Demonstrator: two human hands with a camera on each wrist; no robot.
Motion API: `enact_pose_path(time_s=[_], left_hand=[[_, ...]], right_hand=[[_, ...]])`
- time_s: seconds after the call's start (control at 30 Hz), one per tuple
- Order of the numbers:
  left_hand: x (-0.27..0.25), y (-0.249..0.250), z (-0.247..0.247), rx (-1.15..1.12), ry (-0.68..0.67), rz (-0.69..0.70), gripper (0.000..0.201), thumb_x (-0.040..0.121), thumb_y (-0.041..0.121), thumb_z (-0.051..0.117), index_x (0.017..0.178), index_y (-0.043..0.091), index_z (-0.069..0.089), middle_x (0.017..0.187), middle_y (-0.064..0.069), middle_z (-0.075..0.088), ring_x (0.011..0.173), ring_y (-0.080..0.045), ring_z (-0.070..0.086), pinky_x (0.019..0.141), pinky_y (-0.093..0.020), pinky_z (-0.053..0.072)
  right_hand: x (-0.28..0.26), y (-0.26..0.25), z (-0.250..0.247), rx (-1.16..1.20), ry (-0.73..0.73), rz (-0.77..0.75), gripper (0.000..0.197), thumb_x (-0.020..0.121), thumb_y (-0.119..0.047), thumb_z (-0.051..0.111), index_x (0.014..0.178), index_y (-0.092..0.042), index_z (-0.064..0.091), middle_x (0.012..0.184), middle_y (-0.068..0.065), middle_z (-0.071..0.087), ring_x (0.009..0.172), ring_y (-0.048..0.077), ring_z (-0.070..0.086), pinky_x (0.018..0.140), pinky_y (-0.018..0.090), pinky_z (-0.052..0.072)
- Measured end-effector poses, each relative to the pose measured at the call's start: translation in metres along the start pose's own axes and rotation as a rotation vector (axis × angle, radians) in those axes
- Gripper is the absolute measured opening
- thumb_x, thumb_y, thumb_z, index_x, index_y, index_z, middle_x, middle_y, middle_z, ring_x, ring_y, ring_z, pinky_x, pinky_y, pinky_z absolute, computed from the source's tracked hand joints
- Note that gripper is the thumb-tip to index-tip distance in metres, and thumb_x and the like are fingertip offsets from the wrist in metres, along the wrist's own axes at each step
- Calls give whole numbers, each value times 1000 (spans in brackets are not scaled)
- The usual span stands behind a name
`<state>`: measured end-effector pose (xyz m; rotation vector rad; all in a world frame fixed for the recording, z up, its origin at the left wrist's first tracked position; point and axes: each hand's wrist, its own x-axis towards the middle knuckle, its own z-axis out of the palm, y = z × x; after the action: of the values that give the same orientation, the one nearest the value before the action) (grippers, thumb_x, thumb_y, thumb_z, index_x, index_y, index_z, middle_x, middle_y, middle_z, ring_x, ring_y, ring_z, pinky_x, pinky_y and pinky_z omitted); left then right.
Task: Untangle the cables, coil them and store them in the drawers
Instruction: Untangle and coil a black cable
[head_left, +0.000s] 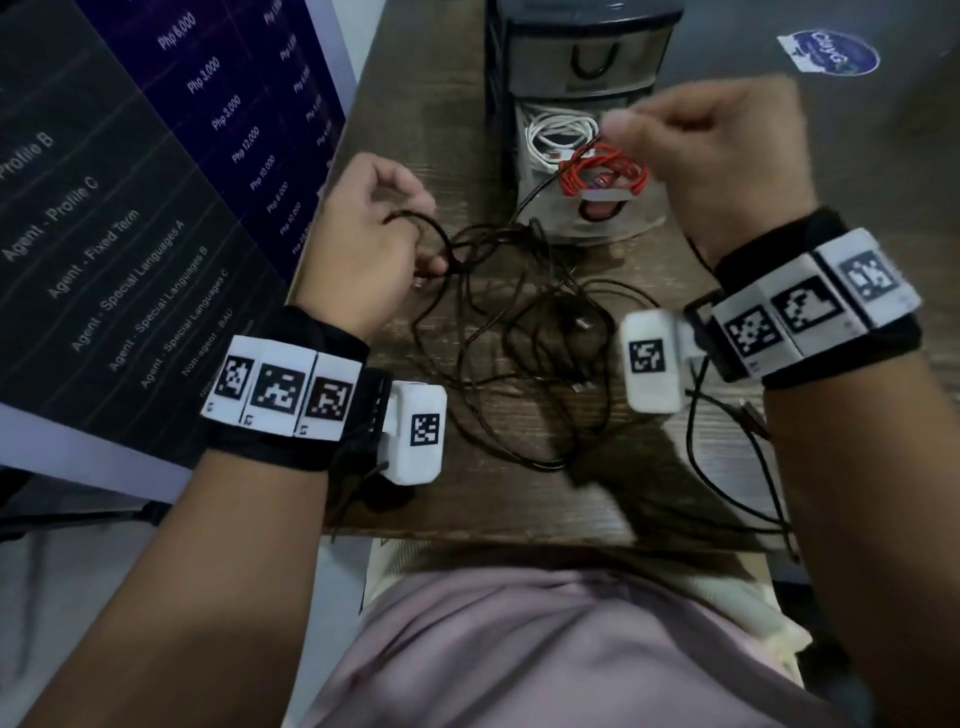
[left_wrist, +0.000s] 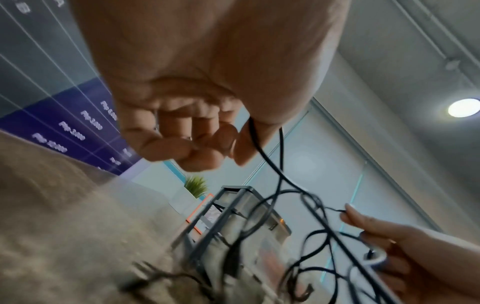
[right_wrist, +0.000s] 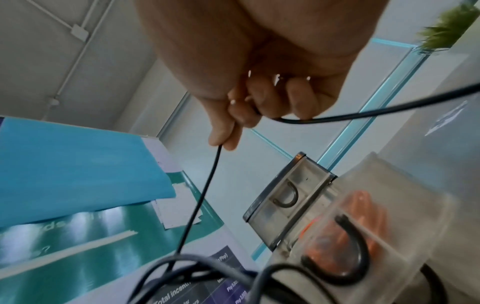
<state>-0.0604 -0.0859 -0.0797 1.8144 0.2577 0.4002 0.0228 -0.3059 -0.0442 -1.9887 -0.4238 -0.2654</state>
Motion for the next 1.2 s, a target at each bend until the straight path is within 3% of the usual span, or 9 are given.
enact_pose_path(time_s=[0.2,0.33,0.47,0.6,0.7,0.83,0.93,1.07,1.2], left_hand=[[-10,-3,-14,172,-123,-7,20,87,26,73,102,21,60,80,10,60,67,-8,57,69,-29,50],[-19,19,-16,68,-358,120,68,70,16,84,126,36,51,108,5,54,102,-7,60,87,-23,52],[-13,37,-9,11,-350,262,80,68,-1,60,138,29,39,127,2,47,121,-11,50,91,-25,45],[-4,42,15,171,-409,213,36,88,-6,56,121,6,58,91,4,66,80,-1,65,75,-24,55],[3,27,22,219,-299,171,20,94,-2,52,95,11,67,59,17,59,52,3,51,55,-21,44],[5,9,18,348,-282,119,18,98,13,55,92,22,70,61,23,59,55,11,50,59,-16,42],[6,7,18,403,-261,140,19,99,16,53,93,26,68,77,19,60,65,15,52,61,-6,38],[9,14,14,316,-239,181,29,98,3,49,99,22,70,86,20,63,71,13,54,68,-8,41],[11,13,10,281,-117,264,47,87,-6,50,82,35,73,101,-4,69,95,-7,64,92,-29,52]], right_hand=[[10,4,-10,80,215,-11,16,89,-40,66,79,-27,68,63,-16,59,58,-5,53,58,16,43],[8,-5,1,136,27,-32,15,94,-33,61,81,-26,62,62,-8,62,55,13,58,54,29,48],[0,-24,12,50,-216,-128,15,92,-31,66,91,-17,70,75,-8,67,64,2,62,63,21,50],[-3,-38,16,109,-275,-224,15,86,-23,73,95,-11,70,85,-10,68,76,-4,64,70,12,48],[6,-35,1,41,-166,-234,21,84,-29,75,95,-11,70,87,-13,68,76,-8,63,71,10,47],[34,-14,-26,26,41,-319,58,83,-51,70,95,6,65,90,14,69,78,-8,59,76,30,53],[51,5,-41,-73,78,-362,72,87,-58,59,80,14,56,84,33,59,71,22,54,69,39,48],[32,-10,-44,-269,88,-128,30,90,-42,62,66,-23,59,60,-16,62,56,-2,54,56,9,36],[20,-11,-38,-524,-275,78,19,83,-37,75,82,-19,72,66,-10,57,54,1,49,47,11,33]])
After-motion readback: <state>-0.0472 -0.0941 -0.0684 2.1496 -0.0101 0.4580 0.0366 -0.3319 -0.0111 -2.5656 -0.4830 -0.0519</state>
